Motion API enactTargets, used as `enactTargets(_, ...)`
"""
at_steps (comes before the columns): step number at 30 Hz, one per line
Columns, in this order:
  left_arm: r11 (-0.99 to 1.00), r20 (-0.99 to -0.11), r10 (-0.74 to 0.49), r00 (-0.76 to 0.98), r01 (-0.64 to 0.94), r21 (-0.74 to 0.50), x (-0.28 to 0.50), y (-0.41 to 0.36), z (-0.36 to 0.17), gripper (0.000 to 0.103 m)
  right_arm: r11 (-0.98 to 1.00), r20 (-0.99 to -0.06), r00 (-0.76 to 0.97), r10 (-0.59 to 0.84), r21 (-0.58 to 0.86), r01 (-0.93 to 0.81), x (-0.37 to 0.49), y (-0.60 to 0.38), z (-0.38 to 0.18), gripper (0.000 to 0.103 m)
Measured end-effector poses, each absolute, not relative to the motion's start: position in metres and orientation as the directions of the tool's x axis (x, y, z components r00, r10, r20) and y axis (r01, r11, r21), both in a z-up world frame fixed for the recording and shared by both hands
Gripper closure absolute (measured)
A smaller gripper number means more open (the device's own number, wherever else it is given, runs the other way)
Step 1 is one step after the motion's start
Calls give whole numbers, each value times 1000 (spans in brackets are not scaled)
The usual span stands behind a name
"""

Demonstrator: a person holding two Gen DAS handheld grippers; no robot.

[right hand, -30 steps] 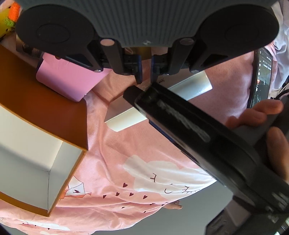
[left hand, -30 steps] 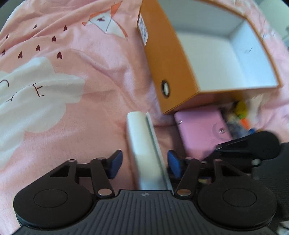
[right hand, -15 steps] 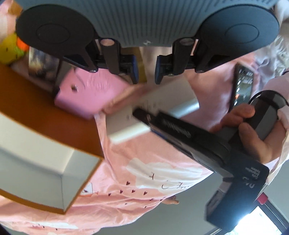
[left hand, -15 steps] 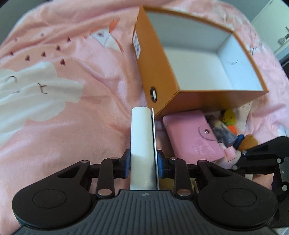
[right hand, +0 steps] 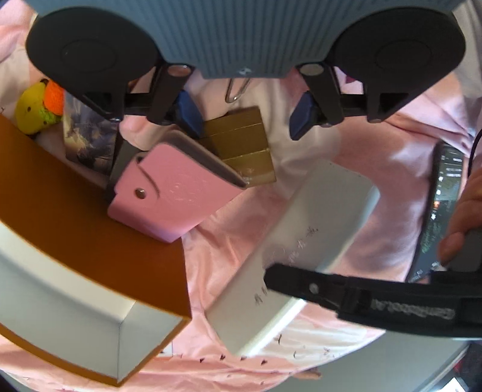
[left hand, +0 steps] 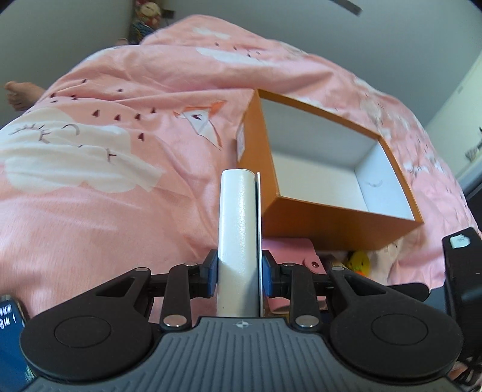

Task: Organize objects
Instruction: 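Lift the white glasses case with the left tool while the right tool grasps the gold box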

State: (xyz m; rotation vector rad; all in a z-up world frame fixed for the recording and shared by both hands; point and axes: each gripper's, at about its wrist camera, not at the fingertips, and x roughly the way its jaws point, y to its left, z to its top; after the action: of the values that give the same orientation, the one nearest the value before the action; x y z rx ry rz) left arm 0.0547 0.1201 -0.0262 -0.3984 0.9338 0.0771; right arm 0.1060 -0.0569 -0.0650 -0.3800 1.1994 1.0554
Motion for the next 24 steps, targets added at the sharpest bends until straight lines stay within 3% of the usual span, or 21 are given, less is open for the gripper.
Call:
enactTargets(14, 925, -793, -93, 601, -243, -293, 37, 110, -43, 71, 490, -900, 76, 430, 162, -856, 103, -33, -91, 31)
enactTargets(18, 929, -790, -79, 608, -243, -280, 36, 107, -43, 71, 500, -895, 89, 437, 159, -852, 103, -37, -87, 38)
enactTargets(24, 951, -770, -69, 634, -192, -243, 33, 94, -32, 71, 497, -885, 82, 458, 178, -849, 99, -51, -66, 40)
